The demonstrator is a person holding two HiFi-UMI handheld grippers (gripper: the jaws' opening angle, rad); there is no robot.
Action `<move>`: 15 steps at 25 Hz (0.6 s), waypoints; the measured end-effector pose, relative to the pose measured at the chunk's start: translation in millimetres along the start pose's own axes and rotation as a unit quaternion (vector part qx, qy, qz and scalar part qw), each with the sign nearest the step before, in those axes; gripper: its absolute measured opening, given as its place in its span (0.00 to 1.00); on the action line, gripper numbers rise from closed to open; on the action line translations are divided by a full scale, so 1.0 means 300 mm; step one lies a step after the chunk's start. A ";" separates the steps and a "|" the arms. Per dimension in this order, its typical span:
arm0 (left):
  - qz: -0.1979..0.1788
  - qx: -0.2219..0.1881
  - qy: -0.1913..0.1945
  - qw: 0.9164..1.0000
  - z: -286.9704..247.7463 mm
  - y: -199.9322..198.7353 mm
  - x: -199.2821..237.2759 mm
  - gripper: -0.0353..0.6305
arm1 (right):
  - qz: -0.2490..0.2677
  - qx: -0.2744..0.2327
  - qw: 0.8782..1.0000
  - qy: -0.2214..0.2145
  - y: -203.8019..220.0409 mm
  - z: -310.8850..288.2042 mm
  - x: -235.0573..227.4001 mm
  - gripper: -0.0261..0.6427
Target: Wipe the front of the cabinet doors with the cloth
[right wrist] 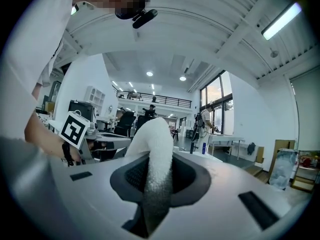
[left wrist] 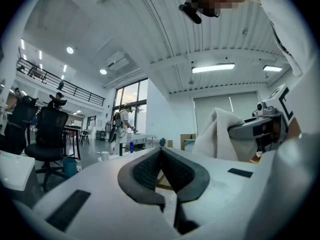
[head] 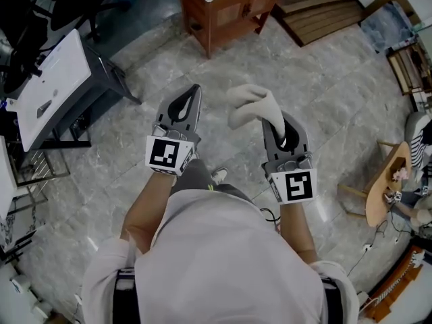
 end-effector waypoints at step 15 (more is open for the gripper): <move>0.040 0.033 0.013 0.999 -0.668 0.250 0.254 0.08 | -0.010 0.027 1.000 0.007 0.070 -0.573 -0.420 0.16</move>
Point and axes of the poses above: the fingertips, and each gripper's own axes: z backward along the fingers, x to its left, y out of its underside, the point moved 5 cm from there along z, backward along the fingers, and after that the axes turned 8 degrees about -z, right-handed, at the moved point
